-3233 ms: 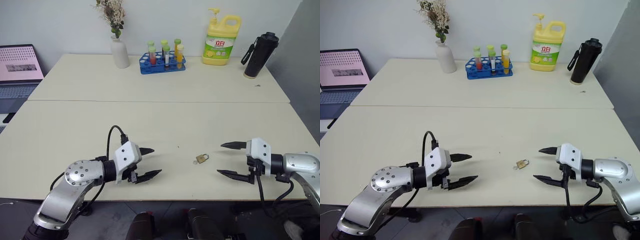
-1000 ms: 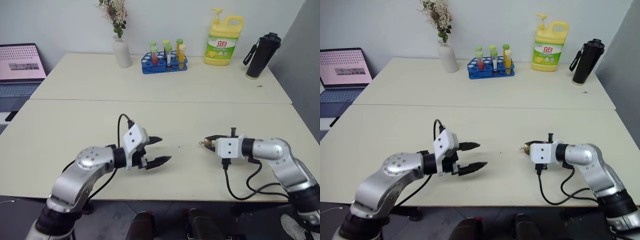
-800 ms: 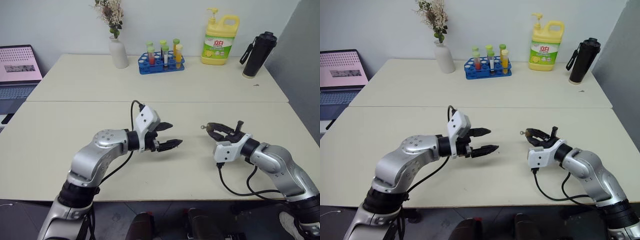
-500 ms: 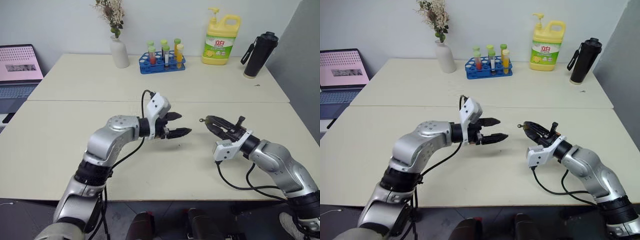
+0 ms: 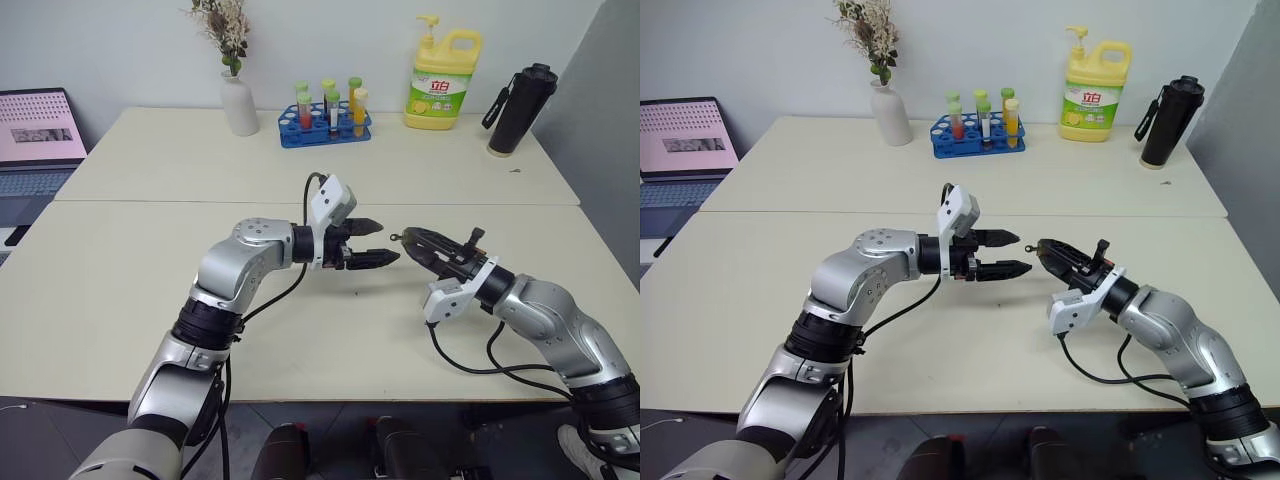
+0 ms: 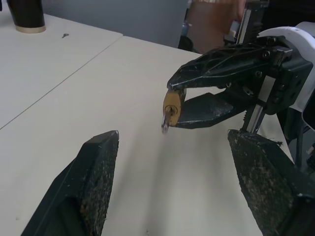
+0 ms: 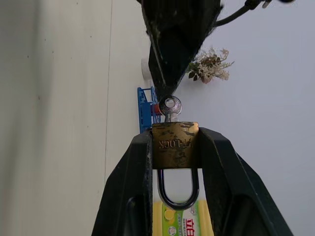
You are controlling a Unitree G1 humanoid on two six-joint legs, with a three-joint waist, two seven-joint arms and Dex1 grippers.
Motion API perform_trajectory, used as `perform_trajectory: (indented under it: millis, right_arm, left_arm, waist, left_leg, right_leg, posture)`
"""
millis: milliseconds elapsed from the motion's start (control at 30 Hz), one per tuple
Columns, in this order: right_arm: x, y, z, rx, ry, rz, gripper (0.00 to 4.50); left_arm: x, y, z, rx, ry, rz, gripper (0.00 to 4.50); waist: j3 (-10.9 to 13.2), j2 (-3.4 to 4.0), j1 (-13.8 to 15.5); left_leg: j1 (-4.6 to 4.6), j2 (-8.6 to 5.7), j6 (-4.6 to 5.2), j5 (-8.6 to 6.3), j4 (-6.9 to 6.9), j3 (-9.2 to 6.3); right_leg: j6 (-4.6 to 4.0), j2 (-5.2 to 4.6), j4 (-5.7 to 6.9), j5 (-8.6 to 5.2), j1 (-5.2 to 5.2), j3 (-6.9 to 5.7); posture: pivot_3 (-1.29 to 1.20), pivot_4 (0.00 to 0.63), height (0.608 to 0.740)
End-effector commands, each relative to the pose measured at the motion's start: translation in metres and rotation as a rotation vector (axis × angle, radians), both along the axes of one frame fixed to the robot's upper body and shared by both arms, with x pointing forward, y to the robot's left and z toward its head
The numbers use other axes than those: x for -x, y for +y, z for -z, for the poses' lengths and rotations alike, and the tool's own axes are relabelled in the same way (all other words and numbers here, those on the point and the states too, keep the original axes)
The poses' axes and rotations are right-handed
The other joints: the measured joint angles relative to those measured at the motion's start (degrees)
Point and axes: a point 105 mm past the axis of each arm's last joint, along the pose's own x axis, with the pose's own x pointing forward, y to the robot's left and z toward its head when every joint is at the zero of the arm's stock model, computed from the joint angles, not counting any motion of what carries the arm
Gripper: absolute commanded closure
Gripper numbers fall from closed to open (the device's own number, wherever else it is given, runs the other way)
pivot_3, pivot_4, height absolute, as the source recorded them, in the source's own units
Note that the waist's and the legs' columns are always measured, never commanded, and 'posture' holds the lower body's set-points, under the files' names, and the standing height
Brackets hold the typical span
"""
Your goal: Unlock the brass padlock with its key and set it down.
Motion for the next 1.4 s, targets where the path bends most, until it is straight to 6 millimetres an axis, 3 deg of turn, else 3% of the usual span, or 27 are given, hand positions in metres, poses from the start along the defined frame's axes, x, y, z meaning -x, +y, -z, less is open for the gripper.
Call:
perform_trajectory:
  millis: [33,100,433,667,933,1200,1400]
  right_arm:
    - [0.002,0.004,-0.014,-0.034,-0.049,-0.028,3.56]
    - [0.002,0.004,-0.014,-0.033,-0.048,-0.029,3.56]
    - [0.003,0.004,-0.013,-0.034,-0.038,-0.028,3.56]
    - [0.003,0.005,-0.010,-0.030,-0.025,-0.036,3.56]
    - [0.004,0.006,-0.012,-0.052,-0.011,-0.036,3.56]
    - [0.004,0.007,-0.012,-0.049,-0.012,-0.043,3.56]
    - [0.004,0.007,-0.012,-0.050,-0.012,-0.045,3.56]
  left_arm:
    - [0.000,-0.005,-0.014,0.013,-0.065,0.034,1.00]
    - [0.000,-0.007,-0.014,0.018,-0.067,0.039,1.38]
    - [-0.002,-0.008,-0.013,0.026,-0.060,0.039,4.48]
    - [-0.005,-0.008,-0.014,0.006,-0.122,0.036,4.50]
    - [0.004,-0.010,-0.005,-0.163,-0.663,0.126,4.50]
    - [-0.001,-0.010,-0.005,-0.122,-0.704,0.095,4.50]
    - [0.000,-0.010,-0.006,-0.057,-0.548,0.095,4.50]
  waist:
    - [0.00,0.00,-0.01]
    - [0.00,0.00,-0.01]
    - [0.00,0.00,-0.01]
    - [0.00,0.00,-0.01]
    - [0.00,0.00,0.01]
    - [0.00,0.00,0.08]
    - [0.00,0.00,0.04]
  left_leg:
    - [-0.01,0.00,0.00,0.00,0.01,0.00]
    - [0.00,0.00,0.00,0.00,0.02,0.00]
    - [-0.04,0.00,0.00,0.00,0.10,-0.01]
    - [-0.07,0.00,0.00,0.00,0.20,-0.02]
    - [-0.06,0.01,0.01,-0.01,0.23,0.01]
    - [-0.10,-0.01,0.03,-0.02,0.27,0.04]
    - [-0.10,-0.01,0.03,-0.02,0.27,0.03]
  right_leg:
    - [0.00,0.00,0.01,0.00,0.00,0.00]
    - [0.00,0.01,0.01,0.00,0.00,0.00]
    - [0.00,0.01,0.03,0.00,0.00,-0.01]
    - [0.00,0.01,0.05,0.00,0.00,-0.01]
    - [-0.05,0.01,0.05,0.04,0.01,0.03]
    - [0.00,0.02,0.05,0.02,0.01,0.02]
    - [0.02,0.05,0.05,0.02,0.01,0.02]
  posture:
    - [0.00,0.150,0.740]
    - [0.00,0.150,0.740]
    - [0.00,0.150,0.740]
    - [0.00,0.150,0.740]
    - [0.00,0.150,0.740]
    - [0.00,0.150,0.740]
    - [0.00,0.150,0.740]
